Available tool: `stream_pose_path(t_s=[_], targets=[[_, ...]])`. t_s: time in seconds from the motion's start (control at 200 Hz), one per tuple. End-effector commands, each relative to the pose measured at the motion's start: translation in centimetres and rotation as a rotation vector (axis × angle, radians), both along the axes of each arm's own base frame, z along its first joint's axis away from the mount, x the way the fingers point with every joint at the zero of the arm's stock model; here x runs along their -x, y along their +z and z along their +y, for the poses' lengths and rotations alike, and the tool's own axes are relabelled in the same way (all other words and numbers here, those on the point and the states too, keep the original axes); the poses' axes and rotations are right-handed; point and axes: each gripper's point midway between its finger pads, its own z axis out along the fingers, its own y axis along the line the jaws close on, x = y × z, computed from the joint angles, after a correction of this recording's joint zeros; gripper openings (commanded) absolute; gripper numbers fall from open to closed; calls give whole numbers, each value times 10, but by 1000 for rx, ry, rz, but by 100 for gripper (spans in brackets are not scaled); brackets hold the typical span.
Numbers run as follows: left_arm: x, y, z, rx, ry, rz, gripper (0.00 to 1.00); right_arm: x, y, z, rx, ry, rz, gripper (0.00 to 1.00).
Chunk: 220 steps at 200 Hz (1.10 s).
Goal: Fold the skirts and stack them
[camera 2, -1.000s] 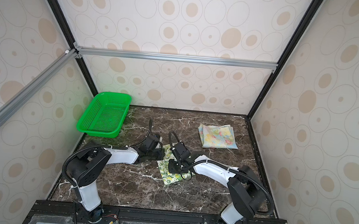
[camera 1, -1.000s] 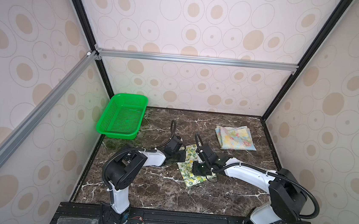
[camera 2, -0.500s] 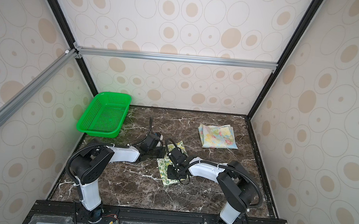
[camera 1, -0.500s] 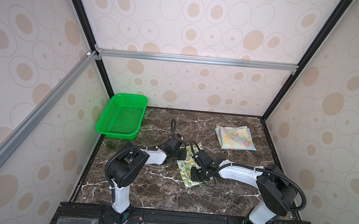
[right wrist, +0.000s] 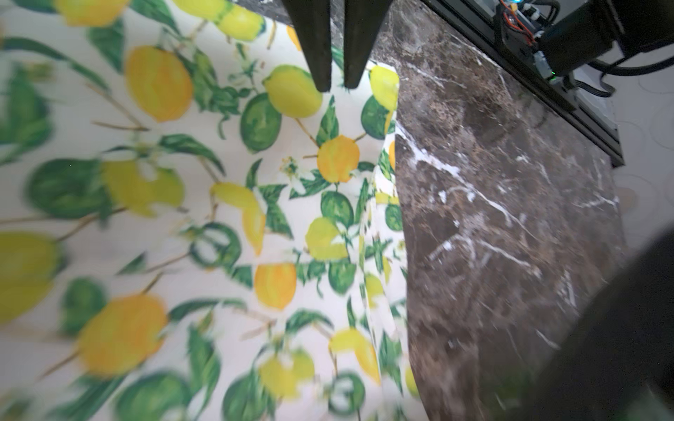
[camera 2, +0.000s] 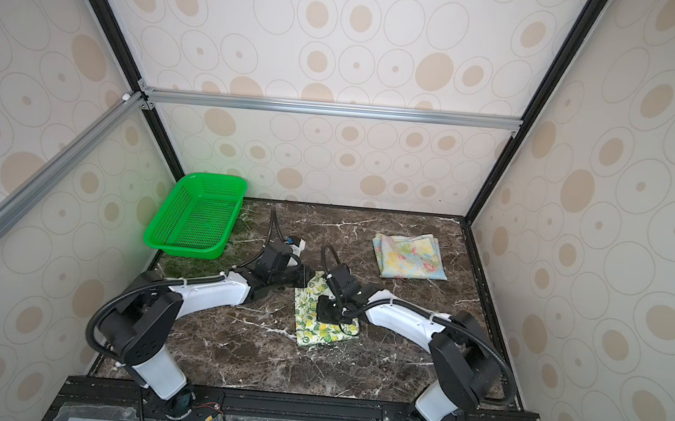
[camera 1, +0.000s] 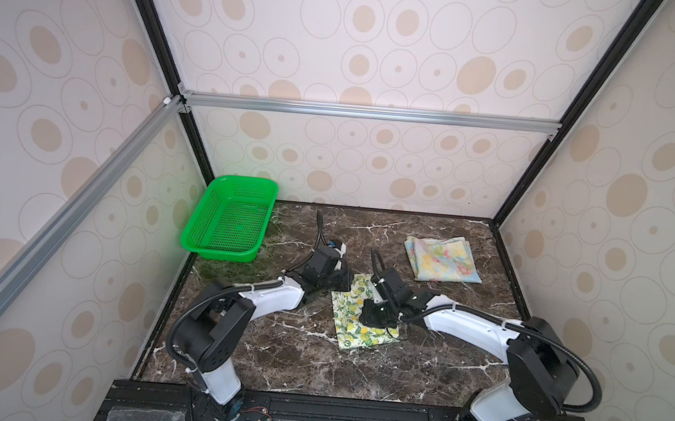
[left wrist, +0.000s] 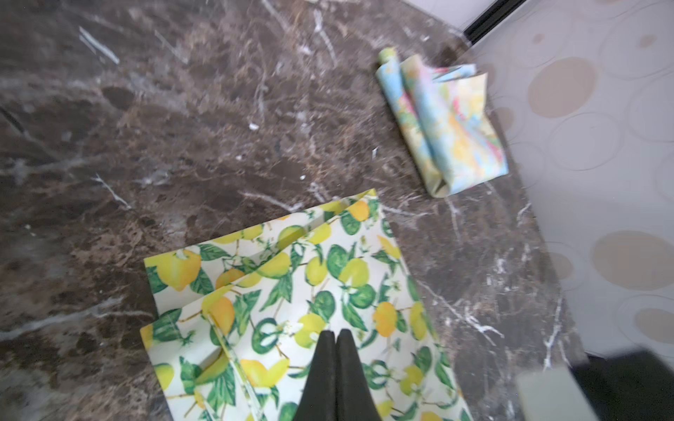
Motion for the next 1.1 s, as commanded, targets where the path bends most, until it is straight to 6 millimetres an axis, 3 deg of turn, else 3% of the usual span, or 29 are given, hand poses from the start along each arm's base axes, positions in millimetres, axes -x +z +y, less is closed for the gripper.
stream_pose_path(t_s=[0.0, 0.14, 0.215, 0.365, 0.535, 0.775, 1.095], targets=[[33, -1, -9, 6, -51, 35, 0, -26, 17, -25, 19, -54, -58, 13], [72, -15, -28, 25, -108, 95, 0, -65, 7, -54, 36, -119, -69, 12], [89, -24, -39, 36, -136, 119, 0, -82, -4, -59, 58, -123, -70, 11], [108, -46, -50, 19, -166, 165, 0, -101, -21, -44, 48, -68, -39, 8], [123, -74, -47, -20, -174, 234, 0, -117, -43, -40, 72, -65, -10, 7], [135, -96, -32, -97, -171, 283, 0, -119, -77, -57, 92, -133, 66, 1], [129, -119, 11, -267, -92, 309, 0, -92, -84, -78, 123, -200, 95, 0]])
